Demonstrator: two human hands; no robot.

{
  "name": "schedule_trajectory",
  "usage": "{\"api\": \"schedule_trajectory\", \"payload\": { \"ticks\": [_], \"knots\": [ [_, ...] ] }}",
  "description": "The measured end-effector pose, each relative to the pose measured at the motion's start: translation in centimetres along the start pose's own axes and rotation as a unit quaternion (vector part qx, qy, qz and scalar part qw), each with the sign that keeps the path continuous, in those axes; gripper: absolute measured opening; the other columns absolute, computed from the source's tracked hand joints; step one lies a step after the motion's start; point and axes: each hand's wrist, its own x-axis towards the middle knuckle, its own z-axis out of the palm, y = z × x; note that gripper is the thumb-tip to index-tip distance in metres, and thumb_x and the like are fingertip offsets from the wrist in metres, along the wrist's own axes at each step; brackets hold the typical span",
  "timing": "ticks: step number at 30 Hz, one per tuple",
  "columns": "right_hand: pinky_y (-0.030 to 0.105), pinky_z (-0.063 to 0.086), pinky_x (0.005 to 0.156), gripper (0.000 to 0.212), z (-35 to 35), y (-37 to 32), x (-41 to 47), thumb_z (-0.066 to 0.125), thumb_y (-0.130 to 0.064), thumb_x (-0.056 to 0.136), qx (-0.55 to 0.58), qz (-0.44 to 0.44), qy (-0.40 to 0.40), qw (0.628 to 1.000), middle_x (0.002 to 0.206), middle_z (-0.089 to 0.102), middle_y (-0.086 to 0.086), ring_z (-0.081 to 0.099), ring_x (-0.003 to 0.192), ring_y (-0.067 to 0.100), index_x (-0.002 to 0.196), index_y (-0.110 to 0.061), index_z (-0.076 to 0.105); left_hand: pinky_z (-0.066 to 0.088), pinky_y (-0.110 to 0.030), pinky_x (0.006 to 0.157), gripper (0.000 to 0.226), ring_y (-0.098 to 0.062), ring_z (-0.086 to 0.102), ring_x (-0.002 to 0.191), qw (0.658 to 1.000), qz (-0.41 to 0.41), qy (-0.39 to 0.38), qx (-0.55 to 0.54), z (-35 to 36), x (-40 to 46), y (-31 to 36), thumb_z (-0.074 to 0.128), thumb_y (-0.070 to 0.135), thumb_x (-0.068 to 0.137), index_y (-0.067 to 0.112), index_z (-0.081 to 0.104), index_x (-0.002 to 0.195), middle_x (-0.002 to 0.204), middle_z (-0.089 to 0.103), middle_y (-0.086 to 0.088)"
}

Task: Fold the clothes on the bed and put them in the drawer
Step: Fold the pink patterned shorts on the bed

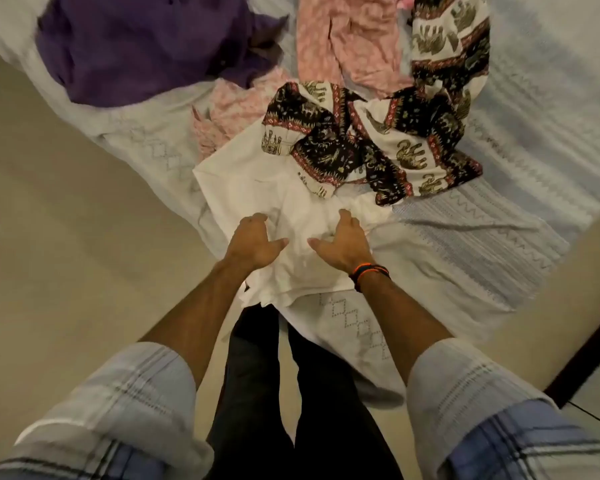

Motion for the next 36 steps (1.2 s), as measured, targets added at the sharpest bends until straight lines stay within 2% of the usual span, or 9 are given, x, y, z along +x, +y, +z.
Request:
{"api": "schedule_trajectory", "payload": {
  "ticks": [6,10,13,18,21,24,27,31,36],
  "knots": [
    [0.039,0.041,0.106,0.108,2.7,-1.8,3.1,0.082,-0.046,0.073,0.074,0.079,0.037,0.993,0.144,0.043,0.018,0.044,0.132,0.035,0.149,0.003,0.023,0.033,-0.031,0.109,0.082,-0.026,0.039,0.137,1.000,-0.019,-0.010,-0.012,-0.2,2.6,-1.1,0.075,0.035,0.083,0.007,0.033,0.147,0.150,0.039,-0.013],
    [0.029,0.046,0.091,0.061,3.1,-3.7,4.1,0.078,-0.024,0.078,0.144,0.049,-0.005,0.988,0.117,0.061,0.004,0.057,0.109,0.023,0.129,-0.005,0.051,0.037,-0.029,0.100,0.091,-0.027,0.042,0.133,0.999,-0.008,-0.031,-0.011,-1.0,3.1,-1.0,0.082,0.033,0.075,0.005,0.032,0.146,0.146,0.042,-0.013],
    [0.043,0.053,0.088,0.028,3.8,-5.9,3.4,0.077,-0.014,0.074,0.204,0.014,-0.049,0.978,0.100,0.066,0.005,0.063,0.097,0.027,0.099,-0.004,0.066,0.040,-0.028,0.082,0.096,-0.029,0.049,0.119,0.999,-0.014,-0.041,-0.019,-2.0,2.7,-0.7,0.089,0.031,0.064,0.004,0.034,0.138,0.134,0.048,-0.014],
    [0.045,0.052,0.099,0.035,1.0,-8.5,0.8,0.074,-0.004,0.078,0.317,-0.049,-0.126,0.939,0.113,0.072,0.012,0.067,0.106,0.028,0.112,-0.003,0.069,0.051,-0.037,0.095,0.145,-0.024,0.047,0.121,0.991,0.010,-0.025,-0.134,-6.2,1.6,0.4,0.096,0.028,0.047,0.018,-0.002,0.154,0.136,0.041,-0.001],
    [0.044,0.053,0.099,0.025,-1.7,-9.7,0.1,0.072,0.001,0.082,0.330,-0.084,-0.150,0.928,0.114,0.071,0.015,0.067,0.109,0.031,0.106,-0.005,0.072,0.055,-0.019,0.068,0.118,-0.019,0.051,0.114,0.982,0.035,-0.022,-0.185,-8.7,0.9,1.6,0.088,0.010,0.065,0.026,0.011,0.153,0.125,0.049,0.005],
    [0.035,0.055,0.092,0.026,-4.3,-11.2,-0.2,0.071,0.005,0.082,0.337,-0.125,-0.137,0.923,0.111,0.071,0.015,0.068,0.098,0.022,0.106,-0.005,0.071,0.044,-0.022,0.078,0.089,-0.019,0.056,0.115,0.986,0.077,0.050,-0.141,-10.8,0.5,3.2,0.085,0.013,0.067,0.020,0.039,0.142,0.126,0.058,0.002],
    [0.019,0.054,0.076,0.030,-7.1,-12.1,-0.3,0.065,0.006,0.087,0.358,-0.114,-0.086,0.923,0.102,0.072,0.003,0.069,0.086,0.004,0.116,0.000,0.066,0.038,-0.023,0.085,0.079,-0.025,0.056,0.118,0.984,0.084,0.101,-0.120,-12.8,0.5,4.9,0.083,0.015,0.067,0.016,0.045,0.137,0.130,0.060,-0.003],
    [0.038,0.051,0.099,0.037,-9.7,-10.6,1.6,0.074,-0.017,0.084,0.327,-0.043,0.008,0.944,0.100,0.072,-0.005,0.066,0.100,0.011,0.119,-0.014,0.066,0.036,-0.023,0.087,0.076,-0.028,0.053,0.121,0.975,0.085,0.167,-0.120,-15.6,1.1,6.6,0.079,0.008,0.070,0.011,0.045,0.138,0.132,0.058,-0.007],
    [0.039,0.050,0.101,0.051,-11.4,-9.3,4.3,0.078,-0.021,0.078,0.226,0.023,0.089,0.970,0.107,0.065,-0.004,0.062,0.107,0.020,0.124,-0.017,0.056,0.038,-0.020,0.080,0.063,-0.018,0.055,0.108,0.953,0.101,0.237,-0.158,-18.0,3.5,8.2,0.069,-0.003,0.072,0.009,0.048,0.131,0.119,0.059,-0.002]
  ]
}}
